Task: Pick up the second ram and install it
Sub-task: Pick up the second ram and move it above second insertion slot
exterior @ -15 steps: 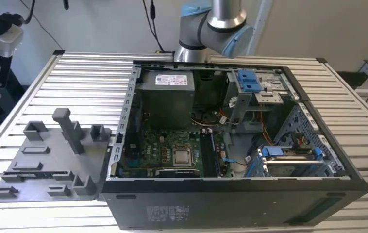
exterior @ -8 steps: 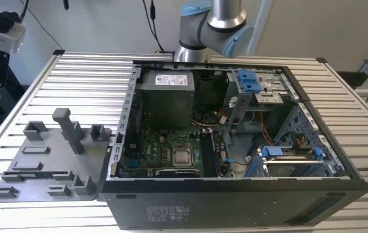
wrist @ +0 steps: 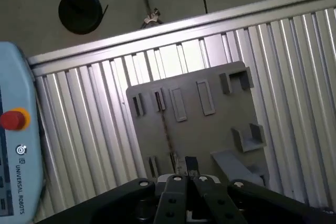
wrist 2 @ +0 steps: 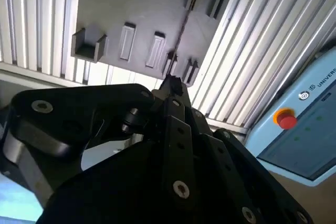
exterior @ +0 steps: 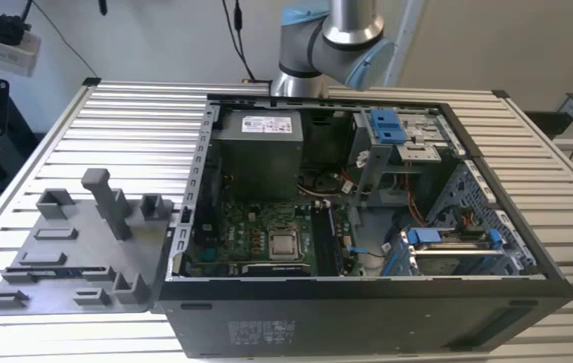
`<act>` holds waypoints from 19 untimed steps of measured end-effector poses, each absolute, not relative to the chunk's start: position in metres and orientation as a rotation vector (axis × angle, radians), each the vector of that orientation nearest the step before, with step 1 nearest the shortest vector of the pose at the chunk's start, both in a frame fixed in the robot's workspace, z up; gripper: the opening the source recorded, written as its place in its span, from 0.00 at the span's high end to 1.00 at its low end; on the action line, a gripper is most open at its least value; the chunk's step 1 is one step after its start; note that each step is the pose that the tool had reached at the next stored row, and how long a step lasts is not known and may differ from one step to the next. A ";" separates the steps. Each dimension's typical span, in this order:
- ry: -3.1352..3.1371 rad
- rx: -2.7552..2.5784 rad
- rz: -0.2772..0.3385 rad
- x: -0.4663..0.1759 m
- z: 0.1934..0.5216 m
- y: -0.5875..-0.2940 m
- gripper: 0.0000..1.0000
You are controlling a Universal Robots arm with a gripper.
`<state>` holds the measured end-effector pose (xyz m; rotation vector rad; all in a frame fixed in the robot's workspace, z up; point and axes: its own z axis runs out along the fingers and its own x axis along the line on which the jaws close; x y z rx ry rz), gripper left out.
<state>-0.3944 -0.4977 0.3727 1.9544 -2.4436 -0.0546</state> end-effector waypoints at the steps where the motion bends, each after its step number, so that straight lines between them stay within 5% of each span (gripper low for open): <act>1: -2.426 1.976 -0.054 -0.394 0.373 -0.498 0.89; 19: -2.157 2.267 -0.046 -0.394 0.369 -0.498 0.89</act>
